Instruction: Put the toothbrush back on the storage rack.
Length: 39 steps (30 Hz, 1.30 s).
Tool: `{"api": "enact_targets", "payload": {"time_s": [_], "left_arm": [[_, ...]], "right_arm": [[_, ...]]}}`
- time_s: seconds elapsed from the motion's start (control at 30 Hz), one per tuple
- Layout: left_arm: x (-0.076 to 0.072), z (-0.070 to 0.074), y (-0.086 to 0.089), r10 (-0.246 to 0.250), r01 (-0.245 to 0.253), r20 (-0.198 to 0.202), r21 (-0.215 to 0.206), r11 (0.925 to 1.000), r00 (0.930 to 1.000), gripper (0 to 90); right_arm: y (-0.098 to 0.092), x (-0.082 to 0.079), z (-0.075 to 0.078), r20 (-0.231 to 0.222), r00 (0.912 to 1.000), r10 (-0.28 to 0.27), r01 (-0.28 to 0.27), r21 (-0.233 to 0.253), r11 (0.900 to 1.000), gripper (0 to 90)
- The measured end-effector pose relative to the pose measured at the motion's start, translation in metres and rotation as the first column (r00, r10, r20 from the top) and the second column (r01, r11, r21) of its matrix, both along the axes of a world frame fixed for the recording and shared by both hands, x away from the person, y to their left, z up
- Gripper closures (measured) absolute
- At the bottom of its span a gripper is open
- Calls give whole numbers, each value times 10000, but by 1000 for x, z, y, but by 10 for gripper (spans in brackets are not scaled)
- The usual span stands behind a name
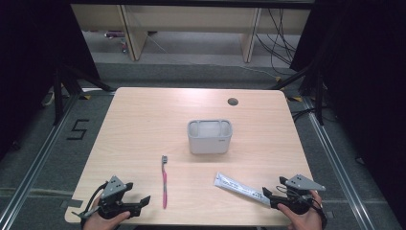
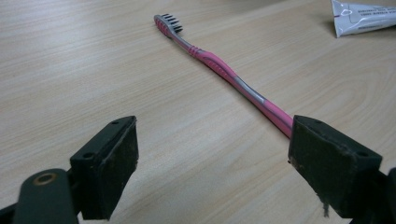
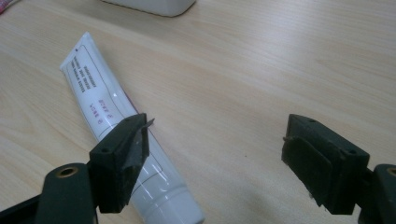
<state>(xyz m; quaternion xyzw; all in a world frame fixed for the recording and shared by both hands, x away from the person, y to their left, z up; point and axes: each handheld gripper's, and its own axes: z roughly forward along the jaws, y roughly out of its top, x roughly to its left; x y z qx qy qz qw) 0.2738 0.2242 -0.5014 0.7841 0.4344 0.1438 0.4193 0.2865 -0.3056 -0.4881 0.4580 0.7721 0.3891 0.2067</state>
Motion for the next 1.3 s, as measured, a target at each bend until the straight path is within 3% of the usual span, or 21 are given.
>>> {"api": "enact_targets", "payload": {"time_s": [0.03, 0.23, 0.27, 0.37, 0.4, 0.47, 0.5, 0.53, 0.83, 1.03, 1.1, 1.3], "left_arm": [[0, -1, -3, 110, -108, 63, -299, 9995, 9999, 155], [1, 0, -7, -33, 28, -125, -405, 9992, 9999, 155], [2, 1, -7, -197, 195, -140, -175, 9997, 9997, 155], [5, 2, -12, -213, 210, -183, -168, 9996, 9996, 156], [6, 1, -15, -140, 135, -155, -341, 9993, 9998, 156], [8, 4, -17, -380, 381, -273, 59, 9993, 9989, 157], [9, 3, -22, -182, 176, -178, -337, 9993, 9997, 157], [11, 6, -22, -334, 336, -267, 89, 9994, 9991, 157], [27, 6, -39, -358, 372, -453, 302, 9989, 9983, 206], [38, 8, -48, -449, 512, -673, 942, 9942, 9967, 264], [43, 9, -51, -355, 423, -727, 946, 9946, 9967, 283], [56, 9, -59, -657, 808, -984, 1588, 9840, 9930, 376]], "right_arm": [[0, 0, 0, -4, 10000, 6, -6, 2, 10000, 233], [0, 0, 0, -10, 10000, -7, 7, 9, 10000, 235], [0, 0, 0, -24, 10000, -9, 9, 13, 10000, 235], [-1, 1, 0, -57, 10000, 13, -13, 32, 10000, 237], [-1, 1, 0, -23, 10000, -8, 8, 101, 9999, 237], [-2, 1, 0, 3, 10000, -25, 25, 75, 10000, 237], [-2, 1, 0, 0, 10000, -18, 18, 70, 10000, 238], [-1, 1, 0, -38, 10000, -24, 24, 90, 10000, 238], [-2, 2, -1, -29, 9999, 112, -111, 198, 9997, 239], [-2, 1, -1, -25, 9999, 118, -118, 164, 9998, 242], [-1, 1, 0, 2, 9999, 124, -124, 169, 9998, 243], [-2, 1, 0, -14, 9999, 159, -158, 200, 9997, 243]]}}
